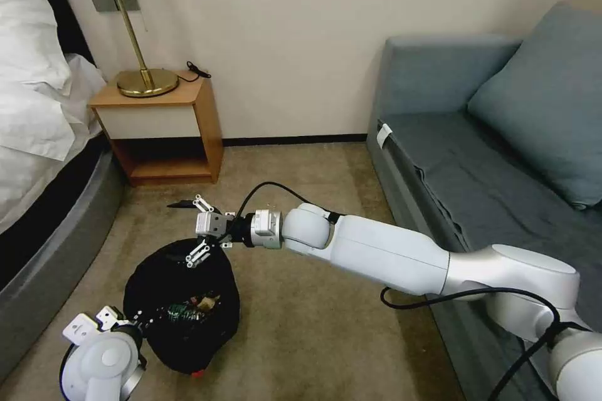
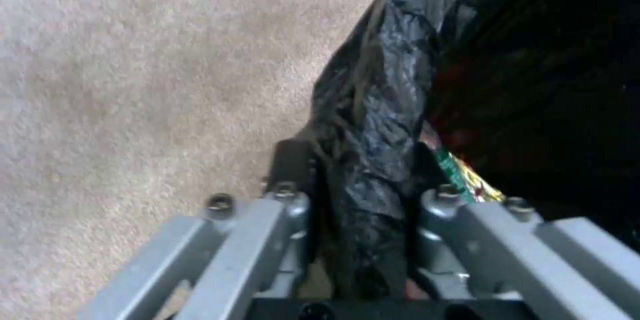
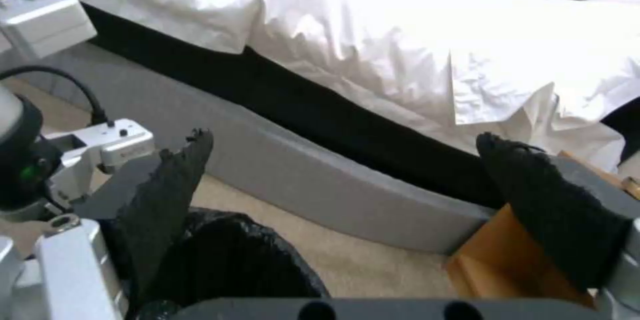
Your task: Pick up the trash bin, then pick up the garbage on the floor and place it into the trash bin.
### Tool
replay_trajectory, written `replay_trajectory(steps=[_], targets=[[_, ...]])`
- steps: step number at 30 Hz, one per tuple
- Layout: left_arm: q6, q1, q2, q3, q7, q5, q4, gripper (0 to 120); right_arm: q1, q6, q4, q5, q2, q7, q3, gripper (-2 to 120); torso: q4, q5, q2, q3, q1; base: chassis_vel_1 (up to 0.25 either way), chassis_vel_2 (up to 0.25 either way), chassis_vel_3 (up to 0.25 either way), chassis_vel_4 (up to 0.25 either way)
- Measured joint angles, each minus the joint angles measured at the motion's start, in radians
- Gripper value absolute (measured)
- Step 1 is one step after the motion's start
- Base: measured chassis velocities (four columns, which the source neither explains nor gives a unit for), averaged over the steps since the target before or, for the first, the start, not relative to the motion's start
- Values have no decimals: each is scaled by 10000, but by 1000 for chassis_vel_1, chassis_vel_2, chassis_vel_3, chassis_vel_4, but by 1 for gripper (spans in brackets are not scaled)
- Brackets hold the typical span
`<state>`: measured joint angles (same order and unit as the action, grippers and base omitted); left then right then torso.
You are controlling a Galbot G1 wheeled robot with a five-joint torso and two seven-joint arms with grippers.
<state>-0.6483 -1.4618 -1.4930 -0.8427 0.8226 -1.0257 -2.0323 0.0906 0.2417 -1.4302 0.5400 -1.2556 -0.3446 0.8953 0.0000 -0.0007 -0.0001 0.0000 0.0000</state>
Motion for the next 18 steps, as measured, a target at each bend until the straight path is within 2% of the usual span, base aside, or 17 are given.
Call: replay_trajectory(steps=[3, 4, 6, 9, 10, 14, 15, 18], targets=[[258, -223, -3, 52, -984, 1040, -208, 44, 32, 2, -6, -1, 68, 13, -78, 100, -1, 4, 0, 0, 0, 0, 0, 0, 0], [258, -223, -3, 52, -984, 1040, -208, 44, 32, 2, -6, -1, 68, 13, -78, 100, -1, 4, 0, 0, 0, 0, 0, 0, 0], [524, -372, -2, 68, -1738, 1643, -330, 54, 69, 2, -51, -2, 153, 51, -168, 100, 0, 4, 0, 0, 0, 0, 0, 0, 0], [1404, -696, 24, 29, -3456, 2773, -464, 68, 168, -29, -201, 15, 452, 165, -448, 100, 0, 6, 1, 0, 0, 0, 0, 0, 0], [1404, -696, 24, 29, -3456, 2773, -464, 68, 168, -29, -201, 15, 452, 165, -448, 100, 0, 6, 1, 0, 0, 0, 0, 0, 0], [2695, -1025, 65, -42, -5267, 3925, -540, 84, 380, -193, -511, 67, 988, 508, -833, 100, 0, 8, 0, 0, 0, 0, 0, 0, 0], [2695, -1025, 65, -42, -5267, 3925, -540, 84, 380, -193, -511, 67, 988, 508, -833, 100, 0, 8, 0, 0, 0, 0, 0, 0, 0], [3813, -1238, 95, -129, -6916, 4740, -550, 98, 640, -519, -1058, 137, 1642, 1053, -1498, 100, 1, 9, 0, 0, 0, 0, 0, 0, 0]])
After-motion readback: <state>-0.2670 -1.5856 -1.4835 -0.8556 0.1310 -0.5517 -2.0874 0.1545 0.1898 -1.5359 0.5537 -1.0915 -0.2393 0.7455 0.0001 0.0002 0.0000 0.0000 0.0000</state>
